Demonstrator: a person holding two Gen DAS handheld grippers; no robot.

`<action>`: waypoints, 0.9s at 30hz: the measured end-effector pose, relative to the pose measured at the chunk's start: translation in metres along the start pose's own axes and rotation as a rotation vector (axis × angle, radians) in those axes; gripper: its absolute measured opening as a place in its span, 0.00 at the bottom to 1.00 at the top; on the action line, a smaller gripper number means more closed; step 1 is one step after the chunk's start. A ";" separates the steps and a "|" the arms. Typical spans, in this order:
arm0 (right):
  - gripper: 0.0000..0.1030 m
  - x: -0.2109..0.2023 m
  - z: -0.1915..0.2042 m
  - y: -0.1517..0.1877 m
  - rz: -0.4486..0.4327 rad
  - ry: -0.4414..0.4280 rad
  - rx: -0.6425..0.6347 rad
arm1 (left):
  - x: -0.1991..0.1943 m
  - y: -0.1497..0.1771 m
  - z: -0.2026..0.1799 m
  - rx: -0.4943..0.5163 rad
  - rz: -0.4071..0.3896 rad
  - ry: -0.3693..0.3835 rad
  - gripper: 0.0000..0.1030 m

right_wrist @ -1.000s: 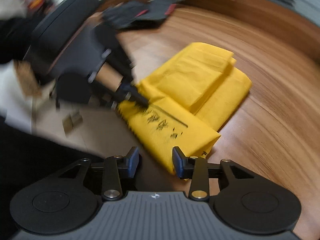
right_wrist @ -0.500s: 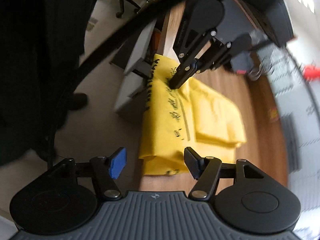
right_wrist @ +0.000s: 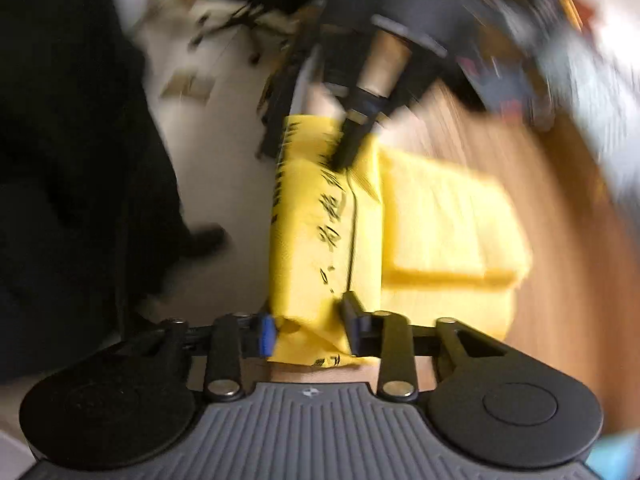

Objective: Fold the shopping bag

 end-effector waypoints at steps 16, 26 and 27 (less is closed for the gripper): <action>0.14 0.006 -0.118 0.045 -0.090 -0.349 0.734 | -0.058 0.032 -0.050 0.481 -0.110 -0.290 0.52; 0.14 0.018 -0.128 0.050 -0.113 -0.383 0.799 | -0.044 0.042 -0.047 0.539 -0.078 -0.274 0.63; 0.14 0.017 -0.129 0.050 -0.112 -0.387 0.801 | -0.043 0.043 -0.047 0.545 -0.075 -0.272 0.63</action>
Point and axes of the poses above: each gripper's, at about its wrist camera, not at the fingertips, and x roughly the way its jaws point, z to its left, y to its underside, the point moved 2 cm from there along x, roughly the way its jaws point, and after that the axes turned 8 degrees about -z, right-handed, at the moved point
